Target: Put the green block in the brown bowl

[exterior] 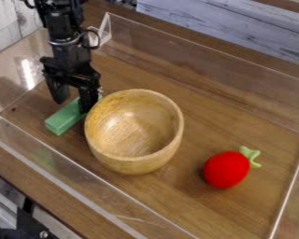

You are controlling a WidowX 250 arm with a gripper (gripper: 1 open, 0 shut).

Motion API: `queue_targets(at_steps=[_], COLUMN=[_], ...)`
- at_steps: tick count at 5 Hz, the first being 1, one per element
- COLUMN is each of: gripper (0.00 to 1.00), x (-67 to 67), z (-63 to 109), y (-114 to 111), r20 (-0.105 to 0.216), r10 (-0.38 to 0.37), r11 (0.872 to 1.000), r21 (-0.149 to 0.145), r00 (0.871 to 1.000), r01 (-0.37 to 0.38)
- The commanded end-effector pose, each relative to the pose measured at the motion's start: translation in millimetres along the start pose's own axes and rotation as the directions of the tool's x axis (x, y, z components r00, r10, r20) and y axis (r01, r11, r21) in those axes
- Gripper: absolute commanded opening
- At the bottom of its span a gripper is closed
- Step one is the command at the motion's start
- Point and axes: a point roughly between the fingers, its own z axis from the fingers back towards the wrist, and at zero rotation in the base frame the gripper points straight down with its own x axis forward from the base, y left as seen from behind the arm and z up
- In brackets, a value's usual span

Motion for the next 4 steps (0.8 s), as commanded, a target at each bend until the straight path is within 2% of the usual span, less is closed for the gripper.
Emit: queue_targets(at_steps=[1, 4], gripper=[1.00, 1.00], x=[11.8, 21.7], z=[5.9, 4.7], y=[12.3, 24.2], r20=[0.044, 0.021], r10=[0.011, 0.026], r11=[1.000, 1.000], r21=[0.016, -0.007], r00=[0.999, 0.999], r01=[-0.012, -0.026])
